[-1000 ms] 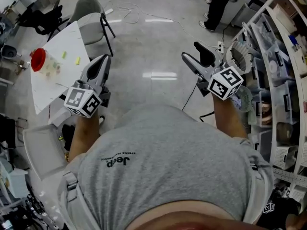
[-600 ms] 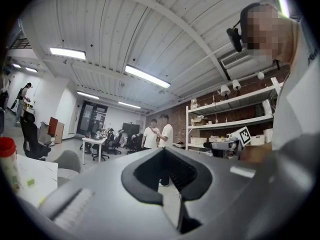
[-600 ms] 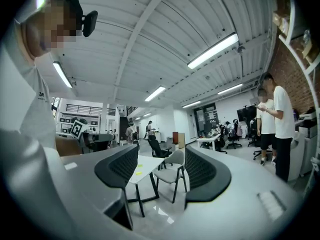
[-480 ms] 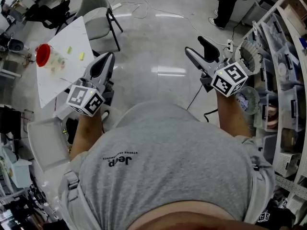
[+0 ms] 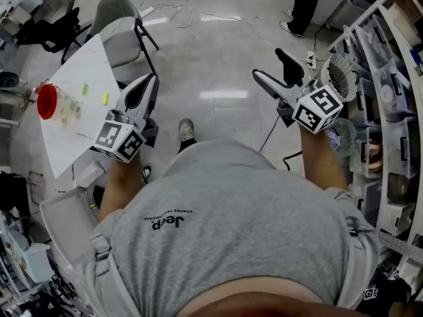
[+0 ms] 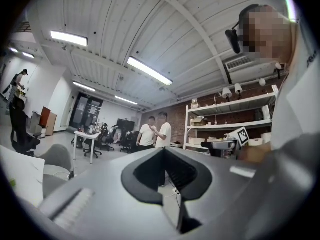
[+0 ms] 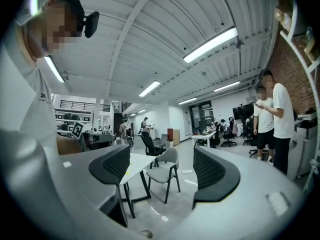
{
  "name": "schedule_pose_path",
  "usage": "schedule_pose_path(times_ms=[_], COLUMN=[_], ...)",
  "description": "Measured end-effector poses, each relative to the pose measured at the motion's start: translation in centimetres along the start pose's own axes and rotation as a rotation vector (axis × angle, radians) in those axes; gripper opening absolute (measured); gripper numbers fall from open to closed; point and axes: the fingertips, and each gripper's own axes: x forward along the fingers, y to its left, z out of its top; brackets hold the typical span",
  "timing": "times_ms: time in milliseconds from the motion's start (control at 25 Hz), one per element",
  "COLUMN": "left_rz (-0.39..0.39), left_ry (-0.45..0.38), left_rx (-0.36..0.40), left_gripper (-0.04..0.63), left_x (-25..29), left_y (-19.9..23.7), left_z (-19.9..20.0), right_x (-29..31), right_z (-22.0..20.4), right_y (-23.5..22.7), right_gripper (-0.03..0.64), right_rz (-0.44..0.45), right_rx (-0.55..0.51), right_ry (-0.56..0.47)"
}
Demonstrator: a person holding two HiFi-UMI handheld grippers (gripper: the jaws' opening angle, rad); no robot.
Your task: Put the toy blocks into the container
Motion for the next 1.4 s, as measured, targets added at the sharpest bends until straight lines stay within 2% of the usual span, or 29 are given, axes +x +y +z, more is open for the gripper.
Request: schedule_pose_path(times_ms=[240, 400, 680, 1000, 1400], left_rz=[-0.082, -0.140, -0.165, -0.150, -0.063], left_ry=[-0.001, 0.013, 0.005, 0.008, 0.045], left_rx=[-0.019, 0.008, 0.000, -0.037, -0.033], left_gripper=[0.057, 0.057, 0.057, 0.057, 0.057], left_x=[7.3, 12.2, 17.3, 20.6, 25.8], left_y=[11.7, 19.2, 30.3, 36.7, 38.2], left_z=[0.2, 1.1, 3.0, 2.6, 1.1], right_x=[11.5, 19.5, 31.5, 37.2, 38.4], right_z=[0.2, 1.2, 3.1, 2.7, 0.4], right_y=[-4.5, -7.3, -10.8, -15.1, -22.4], right_gripper=[0.397, 0.411, 0.413, 0.413, 0.411], right_rz=[-0.083, -0.117, -0.139, -0.160, -0.123], right_rx=[-0.004, 0.013, 0.002, 0.004, 0.048], right_ry=[0.017, 0.026, 0.051, 0.103, 0.142])
